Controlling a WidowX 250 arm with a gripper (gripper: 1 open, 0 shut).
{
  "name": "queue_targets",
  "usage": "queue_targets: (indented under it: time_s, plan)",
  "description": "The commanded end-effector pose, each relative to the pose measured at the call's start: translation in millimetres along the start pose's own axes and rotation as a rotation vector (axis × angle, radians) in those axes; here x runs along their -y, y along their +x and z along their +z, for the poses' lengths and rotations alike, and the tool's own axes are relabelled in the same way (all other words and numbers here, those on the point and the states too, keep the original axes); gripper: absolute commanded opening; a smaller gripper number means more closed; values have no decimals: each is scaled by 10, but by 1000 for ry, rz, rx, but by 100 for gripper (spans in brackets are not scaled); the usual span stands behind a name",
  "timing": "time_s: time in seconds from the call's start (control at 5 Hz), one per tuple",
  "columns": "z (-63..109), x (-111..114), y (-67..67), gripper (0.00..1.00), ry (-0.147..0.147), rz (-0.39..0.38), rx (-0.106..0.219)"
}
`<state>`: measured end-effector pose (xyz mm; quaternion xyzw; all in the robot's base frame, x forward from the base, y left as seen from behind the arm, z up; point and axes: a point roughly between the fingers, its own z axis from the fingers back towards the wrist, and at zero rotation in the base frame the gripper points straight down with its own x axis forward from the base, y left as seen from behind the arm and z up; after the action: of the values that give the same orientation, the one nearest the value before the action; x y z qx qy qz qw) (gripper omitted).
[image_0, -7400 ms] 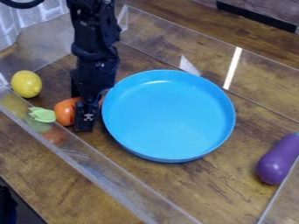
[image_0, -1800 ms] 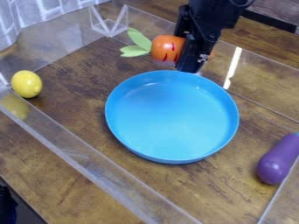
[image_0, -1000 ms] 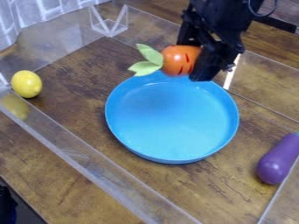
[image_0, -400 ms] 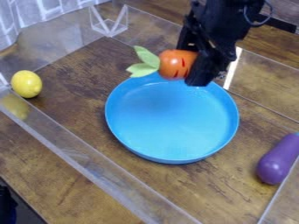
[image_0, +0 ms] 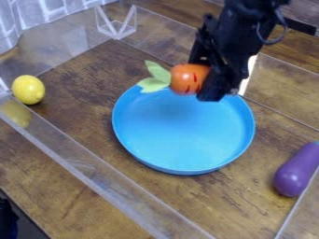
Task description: Move the carrot to the right side
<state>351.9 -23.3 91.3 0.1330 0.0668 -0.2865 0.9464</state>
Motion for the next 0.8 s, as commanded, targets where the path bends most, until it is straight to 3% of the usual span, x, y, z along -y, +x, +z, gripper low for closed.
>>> queue_targets:
  time_s: [0.0,0.2,0.4,0.6]
  plan:
    - [199,-153,146,0,41,8,43]
    - [224,-146,300,0,57,-16,44]
    - [281,-154,330,0,62,-17,43]
    - [328,-4,274,0,61,-20,40]
